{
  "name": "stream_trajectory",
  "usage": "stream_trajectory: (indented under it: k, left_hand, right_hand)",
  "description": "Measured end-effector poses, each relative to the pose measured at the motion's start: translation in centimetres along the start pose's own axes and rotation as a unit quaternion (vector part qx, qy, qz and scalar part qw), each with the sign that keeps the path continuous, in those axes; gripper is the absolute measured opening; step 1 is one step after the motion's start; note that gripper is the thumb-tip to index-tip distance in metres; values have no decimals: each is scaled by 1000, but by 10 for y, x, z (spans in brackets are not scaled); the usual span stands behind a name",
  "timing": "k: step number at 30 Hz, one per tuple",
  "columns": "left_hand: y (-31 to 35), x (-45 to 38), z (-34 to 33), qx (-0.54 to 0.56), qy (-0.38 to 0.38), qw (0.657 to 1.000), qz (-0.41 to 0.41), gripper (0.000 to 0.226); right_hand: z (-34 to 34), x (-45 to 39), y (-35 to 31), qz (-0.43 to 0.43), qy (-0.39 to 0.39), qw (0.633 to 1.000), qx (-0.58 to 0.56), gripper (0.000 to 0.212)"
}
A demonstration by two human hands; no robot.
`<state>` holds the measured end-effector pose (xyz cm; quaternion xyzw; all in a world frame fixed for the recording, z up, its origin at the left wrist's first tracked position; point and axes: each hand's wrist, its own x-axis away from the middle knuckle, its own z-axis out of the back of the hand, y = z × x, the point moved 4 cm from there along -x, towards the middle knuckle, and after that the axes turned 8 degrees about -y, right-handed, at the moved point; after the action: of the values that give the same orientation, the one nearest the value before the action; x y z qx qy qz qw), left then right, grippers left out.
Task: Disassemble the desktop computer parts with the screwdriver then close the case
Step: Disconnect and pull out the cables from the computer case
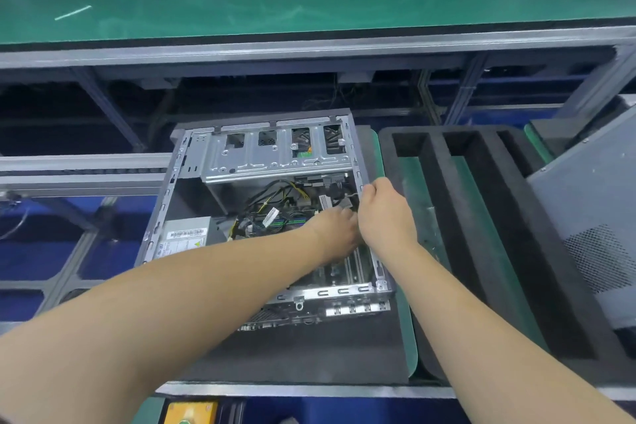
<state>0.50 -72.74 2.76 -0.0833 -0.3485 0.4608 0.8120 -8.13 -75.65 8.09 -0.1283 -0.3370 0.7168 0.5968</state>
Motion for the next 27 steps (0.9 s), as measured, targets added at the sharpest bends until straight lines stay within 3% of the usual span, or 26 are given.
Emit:
stream_trajectory:
  k: [9,13,19,27]
  left_hand:
    - [-24,-8,-26,41,41,998,-5,24]
    - [-33,-13,-24,94,40,995,-7,33]
    - [-27,-16,-14,186,54,978,77,31]
    - [-28,-19,-22,167,39,981,95,37]
  right_hand:
    - [2,0,-3,-1,1,1000,16,29]
    - [3,2,-1,3,1,1000,25,28]
    - [3,3,-2,8,-2,1000,29,29]
    - [3,4,-6,5,0,999,46,28]
